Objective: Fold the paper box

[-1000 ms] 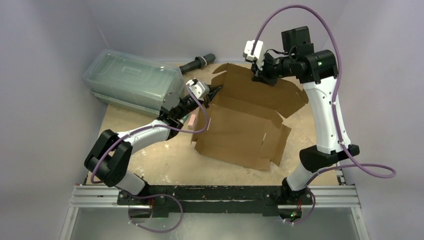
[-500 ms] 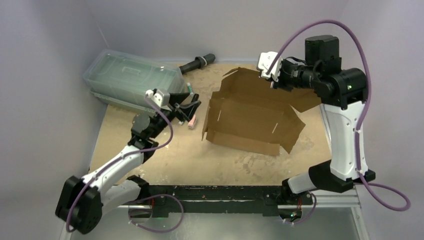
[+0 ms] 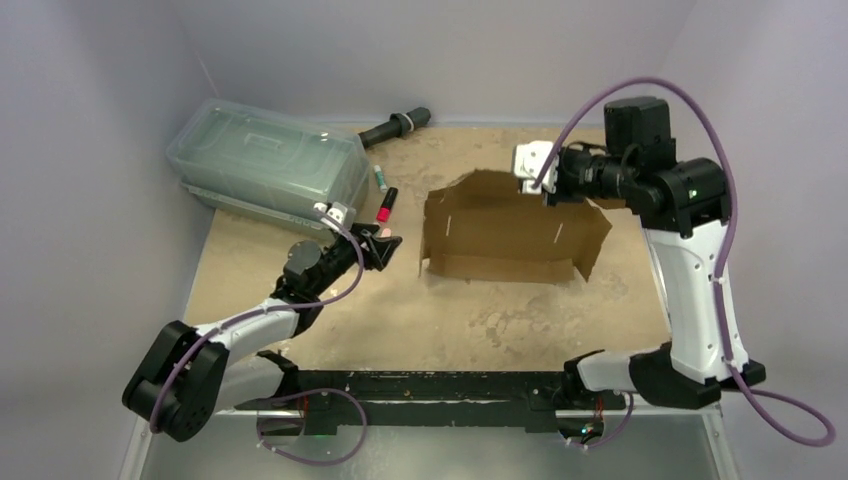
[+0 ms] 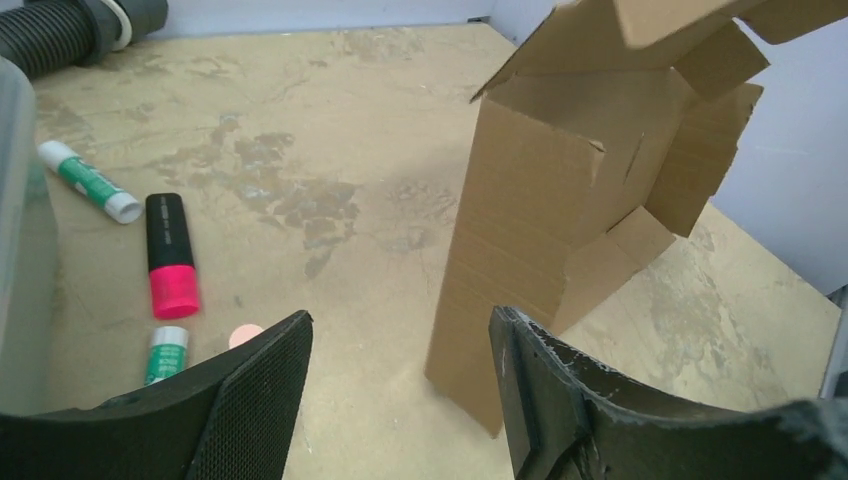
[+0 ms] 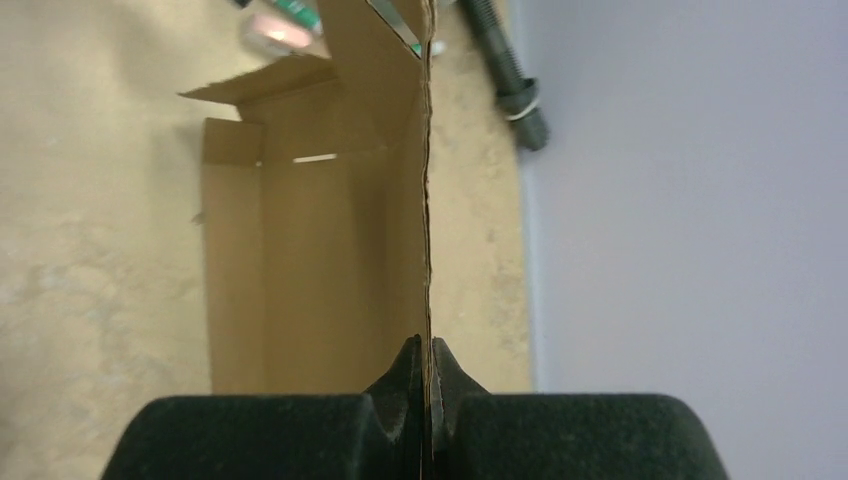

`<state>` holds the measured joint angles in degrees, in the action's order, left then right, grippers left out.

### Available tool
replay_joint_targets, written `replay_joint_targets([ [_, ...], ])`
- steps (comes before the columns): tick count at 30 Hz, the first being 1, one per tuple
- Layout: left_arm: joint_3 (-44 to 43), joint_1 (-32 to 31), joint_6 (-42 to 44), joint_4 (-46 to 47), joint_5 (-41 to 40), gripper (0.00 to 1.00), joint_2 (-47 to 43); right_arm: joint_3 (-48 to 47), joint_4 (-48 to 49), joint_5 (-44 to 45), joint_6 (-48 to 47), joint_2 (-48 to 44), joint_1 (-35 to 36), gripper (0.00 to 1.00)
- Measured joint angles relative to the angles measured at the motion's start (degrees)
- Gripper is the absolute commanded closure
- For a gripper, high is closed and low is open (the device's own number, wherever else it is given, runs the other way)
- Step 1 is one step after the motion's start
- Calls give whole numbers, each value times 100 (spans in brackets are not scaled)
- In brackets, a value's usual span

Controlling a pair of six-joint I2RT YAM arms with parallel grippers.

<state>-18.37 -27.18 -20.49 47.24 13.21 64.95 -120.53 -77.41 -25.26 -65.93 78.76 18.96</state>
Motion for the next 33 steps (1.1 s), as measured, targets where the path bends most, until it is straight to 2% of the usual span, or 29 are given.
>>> replay_joint_targets([
  [4,61,-74,-212,540,74,29,236,1163,140,-24,-127,-627,101,100],
  [6,61,-188,-323,835,98,27,273,1445,203,-42,-138,-785,129,100],
  [11,-114,-1255,-280,1045,-319,21,542,1770,330,-125,-98,-975,129,100],
  [15,-332,-1856,-92,774,-992,16,678,1770,417,-129,-9,-990,129,100],
  [16,-407,-1945,-55,682,-1156,18,713,1770,439,-131,15,-990,129,100],
  [19,-758,-2245,92,273,-1851,33,892,1757,494,-136,114,-990,129,100],
  [20,-894,-2310,138,90,-2122,43,966,1740,503,-140,149,-988,129,100],
  [21,-1001,-2356,162,-57,-2330,59,1025,1711,501,-140,177,-984,129,100],
  [22,-1121,-2387,197,-240,-2592,70,1095,1652,501,-138,214,-979,129,100],
  [24,-1252,-2396,273,-507,-3056,89,1189,1532,507,-129,284,-977,129,100],
  [25,-1268,-2393,330,-619,-3241,94,1204,1475,516,-129,315,-977,129,100],
  [29,-1276,-2389,656,-772,-3633,100,1244,1283,632,-114,492,-968,129,100],
  [33,-1314,-2422,1462,-201,-3773,100,1364,988,772,37,673,-754,129,100],
])
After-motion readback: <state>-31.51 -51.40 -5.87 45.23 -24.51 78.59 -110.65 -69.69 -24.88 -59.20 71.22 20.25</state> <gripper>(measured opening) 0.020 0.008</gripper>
